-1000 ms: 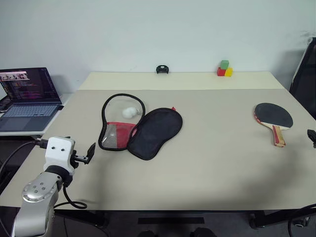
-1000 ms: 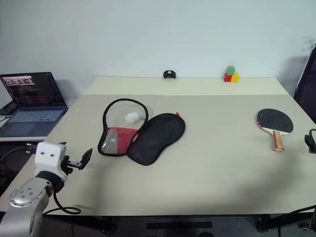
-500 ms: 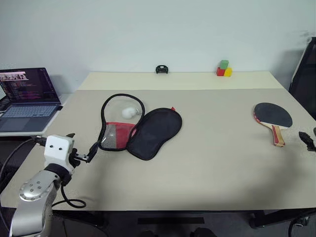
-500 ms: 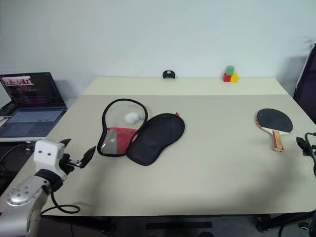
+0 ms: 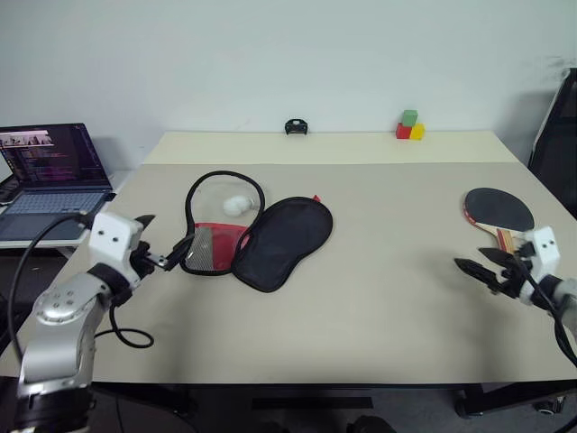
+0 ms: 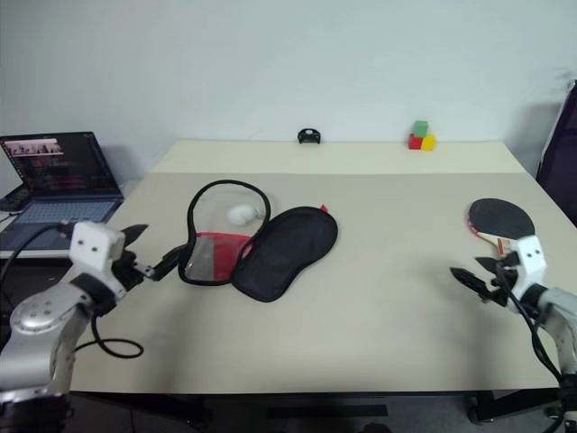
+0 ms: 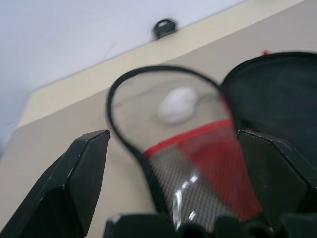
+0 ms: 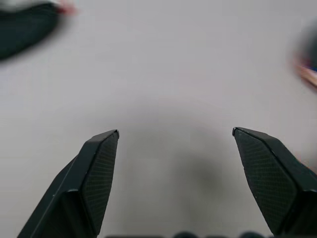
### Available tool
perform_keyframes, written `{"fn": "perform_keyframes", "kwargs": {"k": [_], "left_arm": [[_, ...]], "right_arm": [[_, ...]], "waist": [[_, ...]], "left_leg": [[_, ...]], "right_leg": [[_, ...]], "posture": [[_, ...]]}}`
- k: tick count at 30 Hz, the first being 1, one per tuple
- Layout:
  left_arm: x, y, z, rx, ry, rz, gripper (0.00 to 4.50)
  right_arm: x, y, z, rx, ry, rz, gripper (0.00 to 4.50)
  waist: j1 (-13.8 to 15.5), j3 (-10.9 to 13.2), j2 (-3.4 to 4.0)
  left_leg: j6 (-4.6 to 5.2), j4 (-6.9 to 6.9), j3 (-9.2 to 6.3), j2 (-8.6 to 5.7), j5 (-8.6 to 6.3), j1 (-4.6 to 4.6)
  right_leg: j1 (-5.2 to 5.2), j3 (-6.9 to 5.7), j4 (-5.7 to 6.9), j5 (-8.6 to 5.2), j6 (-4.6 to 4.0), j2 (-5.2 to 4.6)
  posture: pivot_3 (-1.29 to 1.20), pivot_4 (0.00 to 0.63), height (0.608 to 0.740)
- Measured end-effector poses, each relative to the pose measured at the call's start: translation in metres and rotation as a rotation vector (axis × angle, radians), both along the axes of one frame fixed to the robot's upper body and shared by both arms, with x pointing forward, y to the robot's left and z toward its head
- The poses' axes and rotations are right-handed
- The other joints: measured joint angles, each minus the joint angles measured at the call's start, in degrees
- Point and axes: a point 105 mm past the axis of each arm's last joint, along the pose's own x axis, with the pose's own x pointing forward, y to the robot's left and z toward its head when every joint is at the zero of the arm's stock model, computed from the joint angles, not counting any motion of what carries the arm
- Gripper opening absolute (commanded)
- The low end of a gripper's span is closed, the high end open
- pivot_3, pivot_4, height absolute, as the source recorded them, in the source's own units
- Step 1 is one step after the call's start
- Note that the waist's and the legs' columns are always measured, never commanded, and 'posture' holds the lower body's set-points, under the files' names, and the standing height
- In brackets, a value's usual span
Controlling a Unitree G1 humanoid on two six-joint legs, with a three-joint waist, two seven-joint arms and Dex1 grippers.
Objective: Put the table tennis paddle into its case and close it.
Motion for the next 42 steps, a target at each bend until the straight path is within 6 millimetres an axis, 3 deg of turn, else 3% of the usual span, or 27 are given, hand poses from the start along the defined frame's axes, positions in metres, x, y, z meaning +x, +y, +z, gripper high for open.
{"fn": "perform_keyframes", "kwargs": {"k": [3, 7, 14, 17, 22, 28, 35, 42], "left_arm": [[0.009, -0.023, 0.007, 0.019, -0.005, -0.113, 4.50], [0.018, -0.034, 0.007, 0.023, 0.024, -0.196, 4.50], [0.017, -0.033, -0.009, -0.009, 0.131, -0.264, 4.50], [0.014, -0.031, -0.007, 0.001, 0.153, -0.291, 4.50], [0.015, -0.026, -0.007, 0.001, 0.170, -0.292, 4.50], [0.016, -0.027, -0.003, 0.006, 0.165, -0.297, 4.50], [0.017, -0.028, 0.002, 0.008, 0.154, -0.298, 4.50], [0.018, -0.028, 0.002, 0.009, 0.154, -0.296, 4.50]], "right_arm": [[0.001, 0.034, 0.018, 0.008, -0.029, 0.109, 4.00], [0.002, 0.077, 0.018, 0.079, 0.032, 0.216, 4.00], [0.000, 0.142, 0.008, 0.161, 0.140, 0.339, 4.00], [0.003, 0.175, 0.004, 0.198, 0.196, 0.368, 4.00], [0.017, 0.211, -0.005, 0.234, 0.302, 0.344, 4.00], [0.030, 0.226, -0.021, 0.203, 0.372, 0.288, 4.00], [0.027, 0.246, -0.033, 0.172, 0.419, 0.323, 4.00], [0.023, 0.289, -0.037, 0.151, 0.441, 0.409, 4.00]], "waist": [[0.09, 0.01, -0.07], [-0.08, 0.01, -0.08], [-0.17, 0.01, -0.10], [-0.22, 0.03, -0.12], [-0.18, 0.02, -0.12], [-0.15, 0.02, -0.13], [-0.35, 0.02, -0.12], [-0.70, 0.02, -0.13]], "left_leg": [[0.00, 0.00, -0.08, -0.01, 0.00, -0.09], [-0.03, 0.01, -0.04, -0.02, 0.01, -0.42], [-0.04, 0.01, -0.06, -0.01, 0.02, -0.65], [-0.05, 0.02, -0.07, -0.02, 0.02, -0.63], [-0.09, 0.03, -0.08, -0.04, 0.05, -0.61], [-0.23, 0.02, -0.07, -0.07, 0.13, -0.64], [-0.21, 0.01, -0.06, -0.06, 0.12, -0.63], [-0.24, -0.01, -0.06, -0.06, 0.14, -0.65]], "right_leg": [[-0.04, -0.06, -0.08, 0.00, 0.00, 0.00], [-0.46, 0.00, 0.01, 0.00, 0.00, 0.00], [-0.73, 0.00, 0.05, 0.00, 0.00, 0.00], [-0.75, 0.02, 0.10, 0.00, 0.00, -0.01], [-0.78, 0.01, 0.16, 0.00, -0.01, -0.01], [-0.82, 0.01, 0.14, 0.00, -0.01, -0.01], [-0.87, 0.03, 0.21, 0.00, -0.01, 0.01], [-1.00, 0.04, 0.27, 0.00, -0.01, 0.02]], "posture": [[0.00, 0.150, 0.740], [0.00, 0.150, 0.740], [0.00, 0.150, 0.740], [0.00, 0.150, 0.740], [0.00, 0.150, 0.740], [0.00, 0.150, 0.740], [0.00, 0.150, 0.740], [0.00, 0.150, 0.740]]}}
